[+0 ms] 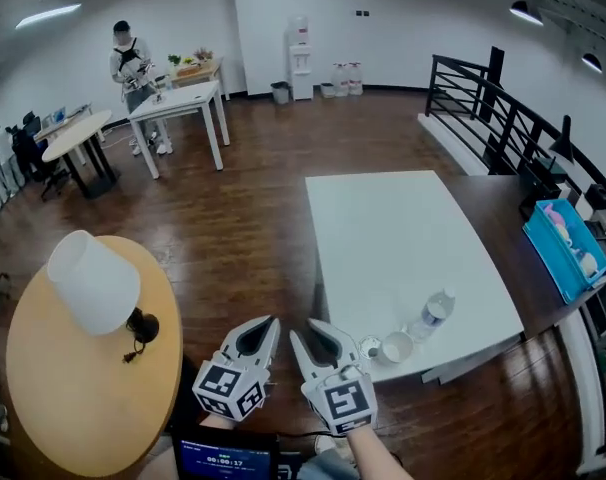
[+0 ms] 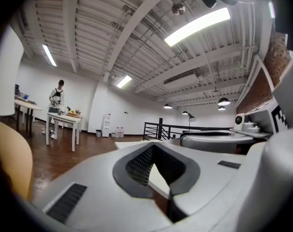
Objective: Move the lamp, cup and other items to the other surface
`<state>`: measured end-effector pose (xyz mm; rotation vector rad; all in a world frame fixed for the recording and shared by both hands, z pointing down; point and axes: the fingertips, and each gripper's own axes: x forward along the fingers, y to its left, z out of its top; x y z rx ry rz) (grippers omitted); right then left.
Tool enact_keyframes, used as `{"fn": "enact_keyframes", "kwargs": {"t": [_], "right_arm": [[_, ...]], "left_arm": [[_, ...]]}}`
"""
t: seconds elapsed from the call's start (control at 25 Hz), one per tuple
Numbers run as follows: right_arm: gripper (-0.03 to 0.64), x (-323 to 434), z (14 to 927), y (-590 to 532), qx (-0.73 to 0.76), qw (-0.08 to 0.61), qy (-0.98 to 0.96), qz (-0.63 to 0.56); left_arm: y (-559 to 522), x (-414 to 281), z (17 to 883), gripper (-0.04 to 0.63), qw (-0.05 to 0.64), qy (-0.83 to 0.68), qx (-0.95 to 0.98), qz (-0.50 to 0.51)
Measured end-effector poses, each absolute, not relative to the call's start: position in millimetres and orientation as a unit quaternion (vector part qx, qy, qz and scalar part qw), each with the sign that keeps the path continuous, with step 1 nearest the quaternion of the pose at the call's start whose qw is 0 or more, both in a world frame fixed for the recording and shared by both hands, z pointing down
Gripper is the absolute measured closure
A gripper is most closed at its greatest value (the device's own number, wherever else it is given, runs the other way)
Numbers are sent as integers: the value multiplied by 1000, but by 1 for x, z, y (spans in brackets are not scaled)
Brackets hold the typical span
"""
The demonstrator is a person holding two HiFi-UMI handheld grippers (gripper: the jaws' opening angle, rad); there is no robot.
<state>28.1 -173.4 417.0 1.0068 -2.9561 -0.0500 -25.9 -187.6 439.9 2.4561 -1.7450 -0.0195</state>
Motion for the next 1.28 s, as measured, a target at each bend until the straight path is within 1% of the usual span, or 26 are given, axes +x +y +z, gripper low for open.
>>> {"fn": "enact_keyframes", "kwargs": {"t": [0.16, 0.36, 0.52, 0.68, 1.08, 1.12, 1.16, 1.28], "right_arm": [[538, -28, 407, -157, 276, -6, -961, -16], [538, -71, 405, -143, 240, -32, -970, -17], [538, -93, 410, -131, 212, -29, -977, -4], [538, -108, 412, -125, 188, -44, -981, -2], [537, -144, 422, -109, 115, -37, -993, 14], [533, -147, 423, -108, 106, -35, -994, 16], [495, -151, 425, -107, 94, -30, -995, 19], [489, -166, 429, -102, 55, -29, -998, 27]], "left_arm": [[-169, -84, 422, 584, 62, -615, 786, -27], [-143, -128, 413, 584, 47, -644, 763, -22], [-127, -147, 416, 584, 47, -662, 748, -19], [-116, -159, 424, 584, 55, -680, 732, -6], [-91, -191, 423, 584, 36, -736, 676, -15], [-89, -194, 423, 584, 35, -745, 666, -12], [-87, -197, 423, 584, 35, -754, 655, -9], [-78, -209, 426, 584, 29, -782, 623, -5]]}}
